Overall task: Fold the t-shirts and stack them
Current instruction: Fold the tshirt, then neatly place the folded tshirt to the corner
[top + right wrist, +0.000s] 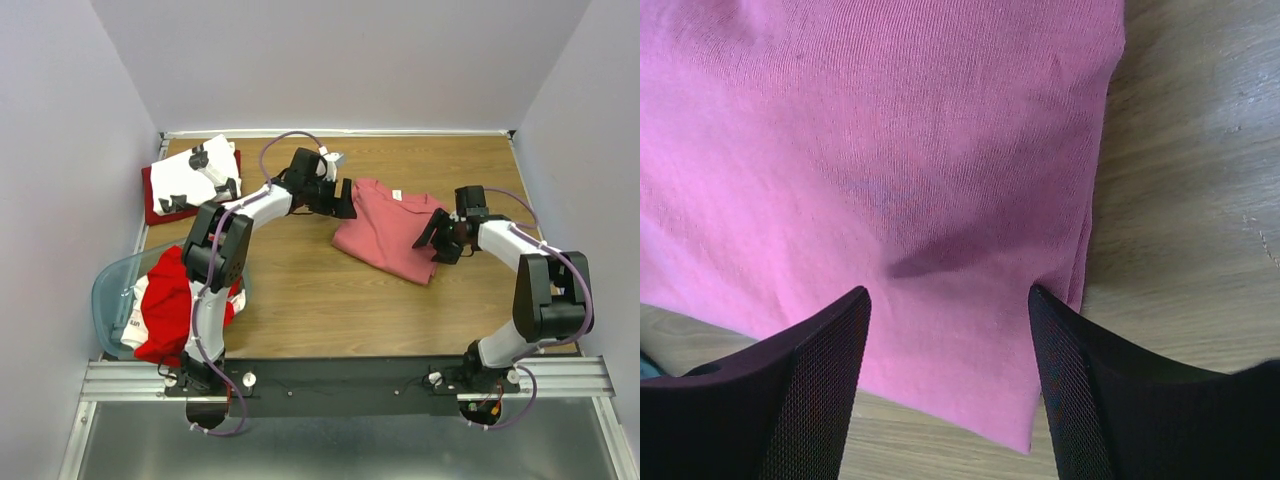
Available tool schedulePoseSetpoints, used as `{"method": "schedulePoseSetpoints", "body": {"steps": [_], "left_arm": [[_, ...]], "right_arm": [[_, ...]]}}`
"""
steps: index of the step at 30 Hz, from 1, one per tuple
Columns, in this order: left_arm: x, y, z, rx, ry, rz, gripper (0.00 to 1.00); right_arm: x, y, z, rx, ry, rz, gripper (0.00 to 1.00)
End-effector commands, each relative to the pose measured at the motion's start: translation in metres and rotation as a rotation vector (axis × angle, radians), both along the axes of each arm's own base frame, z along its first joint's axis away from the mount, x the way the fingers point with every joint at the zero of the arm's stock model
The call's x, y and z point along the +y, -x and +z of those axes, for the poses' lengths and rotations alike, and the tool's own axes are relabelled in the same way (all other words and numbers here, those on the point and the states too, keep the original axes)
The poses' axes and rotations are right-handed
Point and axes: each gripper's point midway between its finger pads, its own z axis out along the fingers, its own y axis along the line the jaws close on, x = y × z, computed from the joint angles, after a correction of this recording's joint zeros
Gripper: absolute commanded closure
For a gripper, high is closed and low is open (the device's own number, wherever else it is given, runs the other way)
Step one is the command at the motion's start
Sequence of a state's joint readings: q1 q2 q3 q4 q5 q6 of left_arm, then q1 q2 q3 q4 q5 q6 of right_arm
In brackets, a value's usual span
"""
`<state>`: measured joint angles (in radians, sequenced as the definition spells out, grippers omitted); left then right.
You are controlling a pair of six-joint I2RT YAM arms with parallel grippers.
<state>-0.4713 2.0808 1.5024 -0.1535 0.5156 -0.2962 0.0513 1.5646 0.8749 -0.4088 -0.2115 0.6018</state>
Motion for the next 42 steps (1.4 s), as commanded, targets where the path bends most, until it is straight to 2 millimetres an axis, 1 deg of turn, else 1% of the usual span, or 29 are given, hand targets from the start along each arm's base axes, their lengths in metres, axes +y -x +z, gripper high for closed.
{"method": "schedulePoseSetpoints", "body": {"steps": [1,2,4,5,6,13,14,15,16,17,21,24,26,29,30,32,33,34,35,36,37,38,39,41,42], "left_arm": [[-0.009,-0.007,-0.014,0.018,0.005,0.015,0.08],[-0.009,-0.008,-0.02,0.026,-0.001,0.021,0.08],[-0.012,-0.013,-0.021,0.024,-0.002,0.032,0.08],[-0.014,-0.013,-0.027,0.032,-0.005,0.031,0.07],[-0.016,-0.016,-0.026,0.025,-0.004,0.033,0.04],[-0.019,-0.022,-0.042,0.039,-0.035,0.073,0.03],[-0.021,-0.021,-0.044,0.043,-0.038,0.075,0.03],[-0.022,-0.017,-0.05,0.061,-0.042,0.076,0.03],[-0.023,-0.016,-0.051,0.065,-0.042,0.074,0.03],[-0.029,-0.01,-0.053,0.069,-0.045,0.063,0.03],[-0.041,0.004,-0.069,0.098,-0.064,0.042,0.03],[-0.043,0.008,-0.078,0.127,-0.07,0.051,0.09],[-0.045,0.008,-0.078,0.133,-0.066,0.057,0.13],[-0.047,0.008,-0.08,0.132,-0.078,0.063,0.27],[-0.048,0.009,-0.081,0.13,-0.082,0.059,0.38],[-0.049,0.009,-0.082,0.134,-0.086,0.059,0.51],[-0.05,0.008,-0.083,0.136,-0.087,0.057,0.66],[-0.05,0.007,-0.084,0.137,-0.092,0.058,0.75],[-0.051,0.005,-0.083,0.135,-0.098,0.056,0.91],[-0.05,0.003,-0.082,0.129,-0.104,0.057,0.97],[-0.047,0.001,-0.082,0.128,-0.122,0.068,1.0],[-0.047,0.0,-0.08,0.12,-0.132,0.07,1.0],[-0.048,-0.006,-0.074,0.095,-0.136,0.067,1.0],[-0.042,-0.012,-0.07,0.081,-0.173,0.083,1.0],[-0.044,-0.019,-0.058,0.052,-0.175,0.09,1.0]], "right_arm": [[0.003,-0.009,0.0,-0.021,-0.01,0.018,0.29],[0.002,-0.009,-0.002,-0.016,-0.009,0.017,0.29],[0.001,-0.008,-0.005,-0.006,-0.002,0.014,0.29],[0.0,-0.008,-0.007,-0.002,-0.001,0.014,0.29],[0.0,-0.006,-0.01,0.008,-0.001,0.012,0.29],[0.0,-0.007,-0.009,0.006,0.0,0.014,0.29],[0.001,-0.007,-0.009,0.005,-0.001,0.014,0.29],[0.0,-0.008,-0.009,0.003,0.001,0.013,0.29],[0.001,-0.008,-0.008,0.003,-0.001,0.014,0.29],[0.002,-0.008,-0.008,0.0,-0.001,0.015,0.29],[0.001,-0.009,-0.008,0.002,-0.002,0.016,0.29],[0.001,-0.008,-0.009,0.003,-0.002,0.014,0.29],[0.001,-0.007,-0.009,0.005,-0.003,0.017,0.29],[0.0,-0.007,-0.009,0.006,-0.003,0.014,0.29],[0.001,-0.006,-0.01,0.009,-0.003,0.017,0.29],[0.001,-0.006,-0.01,0.01,-0.005,0.014,0.29],[0.001,-0.005,-0.01,0.01,-0.004,0.014,0.29],[0.001,-0.005,-0.01,0.008,-0.004,0.012,0.29],[0.001,-0.006,-0.009,0.005,-0.004,0.015,0.29],[0.001,-0.006,-0.008,0.004,-0.005,0.014,0.29],[0.001,-0.007,-0.007,-0.001,-0.006,0.013,0.29],[0.002,-0.007,-0.006,-0.004,-0.009,0.016,0.29],[0.002,-0.007,-0.004,-0.007,-0.012,0.016,0.29],[0.005,-0.009,0.002,-0.024,-0.023,0.021,0.29],[0.005,-0.01,0.004,-0.029,-0.027,0.022,0.29]]}}
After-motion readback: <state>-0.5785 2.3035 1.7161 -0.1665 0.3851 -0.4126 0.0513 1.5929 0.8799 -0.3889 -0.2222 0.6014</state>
